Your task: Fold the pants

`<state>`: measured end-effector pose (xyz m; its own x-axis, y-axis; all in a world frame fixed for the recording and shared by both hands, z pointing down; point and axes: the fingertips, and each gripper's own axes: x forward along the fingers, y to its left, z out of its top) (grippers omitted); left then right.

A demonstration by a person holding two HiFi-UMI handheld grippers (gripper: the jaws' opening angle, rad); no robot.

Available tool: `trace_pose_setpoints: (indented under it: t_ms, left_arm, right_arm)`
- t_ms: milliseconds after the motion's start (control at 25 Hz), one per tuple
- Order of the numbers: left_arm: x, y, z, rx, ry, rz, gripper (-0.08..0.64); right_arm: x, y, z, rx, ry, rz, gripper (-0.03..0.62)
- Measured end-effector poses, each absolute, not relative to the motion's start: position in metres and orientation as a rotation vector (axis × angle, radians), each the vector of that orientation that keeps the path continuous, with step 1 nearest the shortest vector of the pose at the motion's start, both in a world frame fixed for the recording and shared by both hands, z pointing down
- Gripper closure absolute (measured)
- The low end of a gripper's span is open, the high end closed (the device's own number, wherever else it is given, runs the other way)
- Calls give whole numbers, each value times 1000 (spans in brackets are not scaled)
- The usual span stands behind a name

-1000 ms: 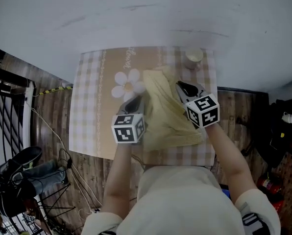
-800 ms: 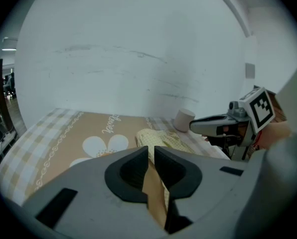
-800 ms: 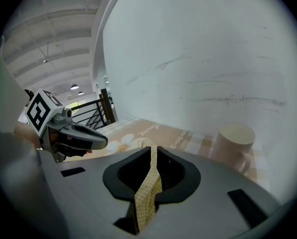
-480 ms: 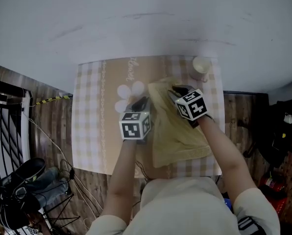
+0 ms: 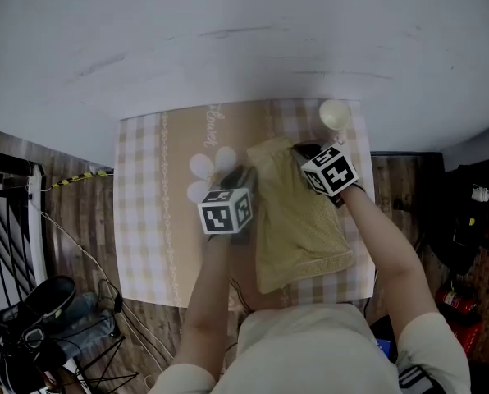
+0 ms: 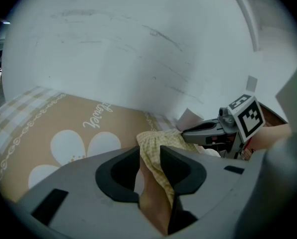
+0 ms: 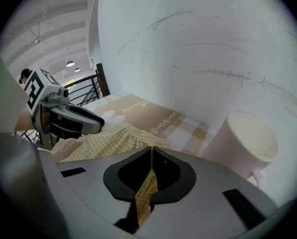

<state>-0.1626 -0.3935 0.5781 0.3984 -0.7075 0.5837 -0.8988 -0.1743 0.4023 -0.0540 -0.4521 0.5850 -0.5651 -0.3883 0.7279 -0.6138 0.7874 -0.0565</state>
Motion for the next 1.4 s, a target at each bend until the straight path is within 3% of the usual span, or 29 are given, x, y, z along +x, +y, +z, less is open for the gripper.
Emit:
trace_pose_setpoints:
  t_ms: [240, 360, 560, 680, 840, 1400]
  left_arm:
    - [-151, -405, 598, 1886, -1407, 404, 428]
    - [-151, -408, 607, 1857, -1427, 463, 424]
    - [-143, -410, 613, 1878, -1366, 556, 430]
    - [-139, -412, 613, 1909, -1349, 591, 467]
    - [-144, -413, 599, 1970, -1392, 588, 519]
    - [-117, -349, 524, 2279, -1365, 530, 526]
  right_arm:
    - [-34, -466, 600, 774, -2162, 288, 578]
    - [-35, -468, 605, 786, -2160, 325, 512]
    - [-37, -465, 616, 780, -2151, 463, 520]
    - [-40, -461, 615, 777, -2156, 455, 568]
    - [-40, -460, 600, 807, -2187, 370, 577]
    - [-4, -381, 513, 877, -2454, 364, 577]
